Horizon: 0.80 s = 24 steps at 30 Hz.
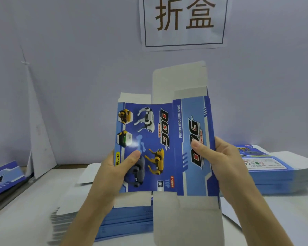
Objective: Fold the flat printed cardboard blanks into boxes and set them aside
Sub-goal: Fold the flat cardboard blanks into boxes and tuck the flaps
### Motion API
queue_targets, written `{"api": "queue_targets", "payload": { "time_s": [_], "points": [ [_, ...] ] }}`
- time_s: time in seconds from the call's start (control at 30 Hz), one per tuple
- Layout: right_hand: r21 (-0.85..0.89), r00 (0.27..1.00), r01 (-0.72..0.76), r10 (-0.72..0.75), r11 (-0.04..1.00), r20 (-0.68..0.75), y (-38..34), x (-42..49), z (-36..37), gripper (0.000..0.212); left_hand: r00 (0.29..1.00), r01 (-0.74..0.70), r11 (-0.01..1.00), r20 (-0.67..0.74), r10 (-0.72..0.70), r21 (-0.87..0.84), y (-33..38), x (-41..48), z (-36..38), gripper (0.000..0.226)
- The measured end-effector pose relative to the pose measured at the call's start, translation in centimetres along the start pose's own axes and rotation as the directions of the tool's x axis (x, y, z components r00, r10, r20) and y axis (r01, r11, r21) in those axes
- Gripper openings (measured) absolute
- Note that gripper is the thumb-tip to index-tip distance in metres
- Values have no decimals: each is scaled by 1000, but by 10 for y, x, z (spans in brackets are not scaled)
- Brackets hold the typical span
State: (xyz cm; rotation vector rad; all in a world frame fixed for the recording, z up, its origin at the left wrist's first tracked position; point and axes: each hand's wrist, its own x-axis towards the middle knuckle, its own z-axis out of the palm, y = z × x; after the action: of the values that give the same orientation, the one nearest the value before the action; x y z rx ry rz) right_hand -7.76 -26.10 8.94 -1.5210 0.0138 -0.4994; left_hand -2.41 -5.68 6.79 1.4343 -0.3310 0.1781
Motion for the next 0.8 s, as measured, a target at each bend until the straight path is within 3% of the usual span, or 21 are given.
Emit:
{"api": "queue_targets", "payload": {
  "time_s": [0.1, 0.17, 0.23, 0.3, 0.33, 0.4, 0.47, 0.53, 0.63, 0.7, 0.73, 0.8],
  "points": [
    [46, 983, 183, -181, 982, -44, -11, -9, 5, 31, 948, -275, 945, -113, 297, 175, 4, -6, 9, 68],
    [-6, 905, 417, -416, 909, -94, -17, -18, 9, 12, 784, -481, 748, -158, 601, 458, 13, -12, 13, 91],
    [-361, 702, 623, -699, 694, -133, -19, -21, 9, 2, 563, -558, 460, -93, 821, 691, 21, -21, 15, 98],
    [-722, 489, 581, -870, 376, -60, -19, -22, 13, 11, 393, -569, 263, -23, 919, 779, 30, -30, 18, 98],
    [-801, 422, 549, -906, 241, 17, -16, -22, 16, 16, 320, -563, 155, 41, 947, 812, 31, -32, 19, 96],
    [-823, 406, 562, -896, 87, 182, -9, -21, 22, 21, 241, -497, -100, 248, 938, 862, 28, -32, 21, 88],
    [-799, 400, 601, -861, -11, 313, -2, -20, 27, 17, 294, -440, -257, 408, 864, 860, 20, -27, 20, 69],
    [-796, 348, 600, -868, -86, 356, 1, -19, 32, 13, 392, -443, -212, 402, 828, 871, 12, -21, 17, 43],
    [-819, 321, 572, -909, -38, 266, -4, -17, 34, 28, 520, -497, 42, 258, 814, 867, 11, -17, 7, 22],
    [-822, 374, 557, -920, 119, 120, -12, -16, 27, 56, 603, -492, 268, 102, 791, 828, 18, -17, 2, 21],
    [-797, 414, 561, -909, 221, 39, -16, -16, 21, 65, 670, -482, 450, -15, 742, 752, 22, -17, -1, 18],
    [-687, 547, 568, -832, 453, -97, -20, -14, 10, 74, 832, -451, 802, -142, 537, 392, 31, -19, -4, 9]
  ]
}}
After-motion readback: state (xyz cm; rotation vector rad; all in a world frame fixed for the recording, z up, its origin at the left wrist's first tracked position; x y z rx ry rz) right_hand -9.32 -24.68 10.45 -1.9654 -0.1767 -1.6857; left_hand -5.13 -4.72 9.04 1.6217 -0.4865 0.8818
